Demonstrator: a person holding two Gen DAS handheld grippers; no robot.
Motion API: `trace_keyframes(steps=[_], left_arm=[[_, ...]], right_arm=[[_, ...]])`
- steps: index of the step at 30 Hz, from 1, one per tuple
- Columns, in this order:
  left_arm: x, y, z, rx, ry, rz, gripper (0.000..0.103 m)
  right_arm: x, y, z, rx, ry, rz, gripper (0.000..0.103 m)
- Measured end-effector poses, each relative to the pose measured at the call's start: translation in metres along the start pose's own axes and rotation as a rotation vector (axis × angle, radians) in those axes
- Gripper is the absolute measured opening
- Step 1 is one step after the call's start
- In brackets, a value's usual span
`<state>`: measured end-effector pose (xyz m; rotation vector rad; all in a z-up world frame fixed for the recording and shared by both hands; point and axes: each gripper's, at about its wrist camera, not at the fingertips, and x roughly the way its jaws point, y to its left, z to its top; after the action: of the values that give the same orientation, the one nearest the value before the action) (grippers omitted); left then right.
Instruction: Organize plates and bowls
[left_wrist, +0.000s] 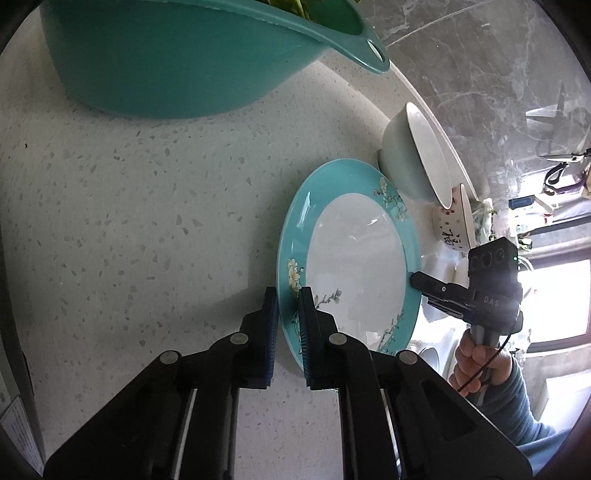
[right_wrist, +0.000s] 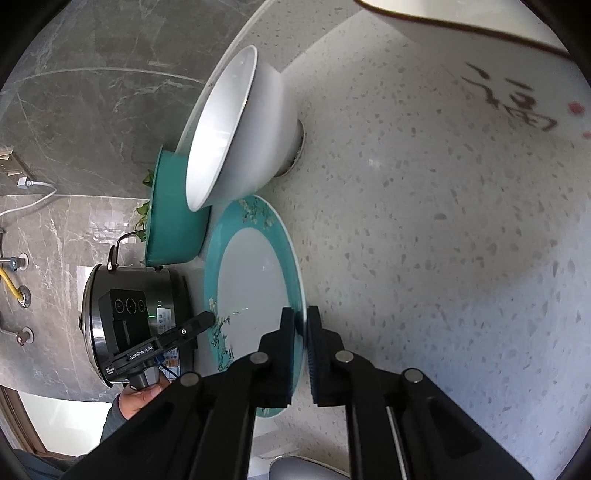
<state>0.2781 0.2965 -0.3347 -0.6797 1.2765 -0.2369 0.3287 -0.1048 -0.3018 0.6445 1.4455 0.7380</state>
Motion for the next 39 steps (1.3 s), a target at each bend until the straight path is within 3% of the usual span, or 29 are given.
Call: trace_keyframes(steps=[39], left_arm=[[0.014,-0.017,-0.005,0.065,0.008,0.018,0.009]], right_arm=[[0.003,0.022,-0.009,-0.120,0.018,-0.111,0.010]])
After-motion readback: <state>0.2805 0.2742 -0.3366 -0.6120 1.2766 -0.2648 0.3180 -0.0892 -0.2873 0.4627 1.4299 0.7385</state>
